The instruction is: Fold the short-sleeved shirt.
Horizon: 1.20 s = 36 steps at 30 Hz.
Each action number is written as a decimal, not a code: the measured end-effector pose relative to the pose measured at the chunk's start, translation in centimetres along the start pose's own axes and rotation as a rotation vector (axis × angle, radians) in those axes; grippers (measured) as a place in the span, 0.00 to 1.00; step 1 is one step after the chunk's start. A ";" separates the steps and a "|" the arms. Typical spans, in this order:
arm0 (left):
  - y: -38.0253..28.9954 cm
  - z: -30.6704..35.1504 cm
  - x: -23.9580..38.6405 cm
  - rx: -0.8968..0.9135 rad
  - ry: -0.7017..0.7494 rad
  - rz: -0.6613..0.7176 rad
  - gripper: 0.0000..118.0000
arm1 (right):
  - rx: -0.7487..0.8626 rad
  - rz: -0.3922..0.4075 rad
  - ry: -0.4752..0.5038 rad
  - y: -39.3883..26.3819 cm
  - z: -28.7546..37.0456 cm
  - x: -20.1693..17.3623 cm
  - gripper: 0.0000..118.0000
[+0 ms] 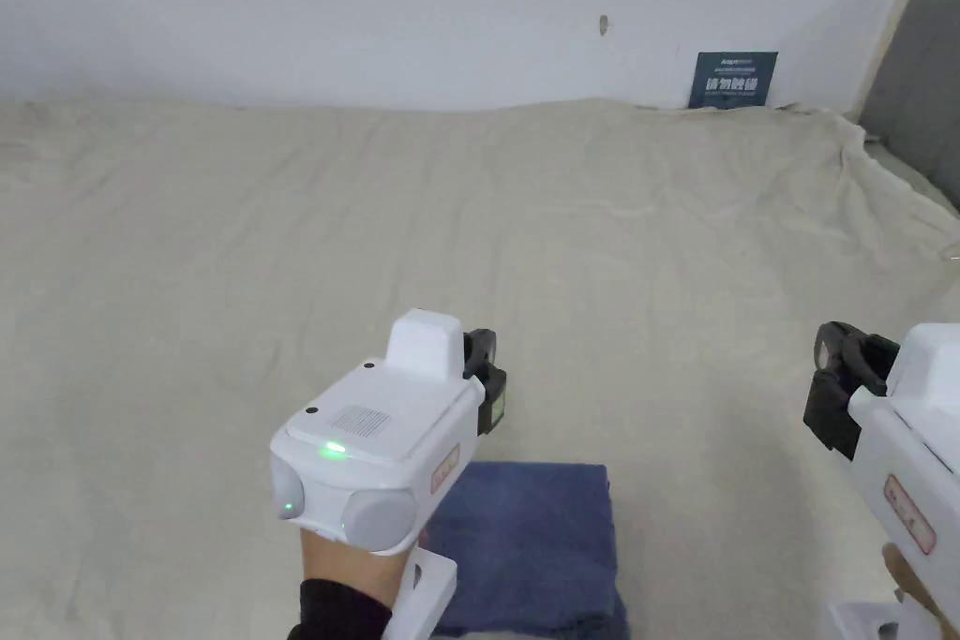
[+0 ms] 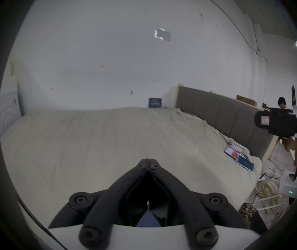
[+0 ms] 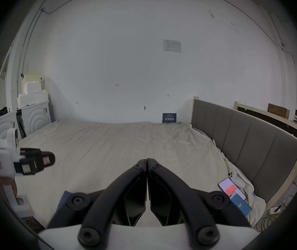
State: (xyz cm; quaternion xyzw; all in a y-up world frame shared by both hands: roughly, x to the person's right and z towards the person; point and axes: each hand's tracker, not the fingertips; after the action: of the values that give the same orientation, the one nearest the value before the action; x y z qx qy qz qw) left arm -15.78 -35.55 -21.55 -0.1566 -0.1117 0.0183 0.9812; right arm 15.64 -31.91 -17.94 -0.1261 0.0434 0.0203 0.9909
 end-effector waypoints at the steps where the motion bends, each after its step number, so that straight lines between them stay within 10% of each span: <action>1: 0.5 0.5 -0.9 0.018 0.025 0.000 0.00 | 0.015 -0.001 0.003 0.2 0.0 -0.4 0.00; 13: 1.5 5.6 -8.8 0.195 0.317 0.010 0.00 | 0.133 0.007 0.032 1.1 -0.5 -4.6 0.00; 36: -0.8 8.1 -12.0 0.170 0.370 0.091 0.00 | -0.009 -0.029 0.140 -6.5 -5.2 -10.4 0.00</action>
State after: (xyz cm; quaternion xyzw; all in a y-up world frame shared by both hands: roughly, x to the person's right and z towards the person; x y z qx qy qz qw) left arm -29.33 -34.72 -16.40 -0.0788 0.0798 0.0430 0.9928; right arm 5.20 -39.79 -20.36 -0.1321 0.1109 -0.0028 0.9850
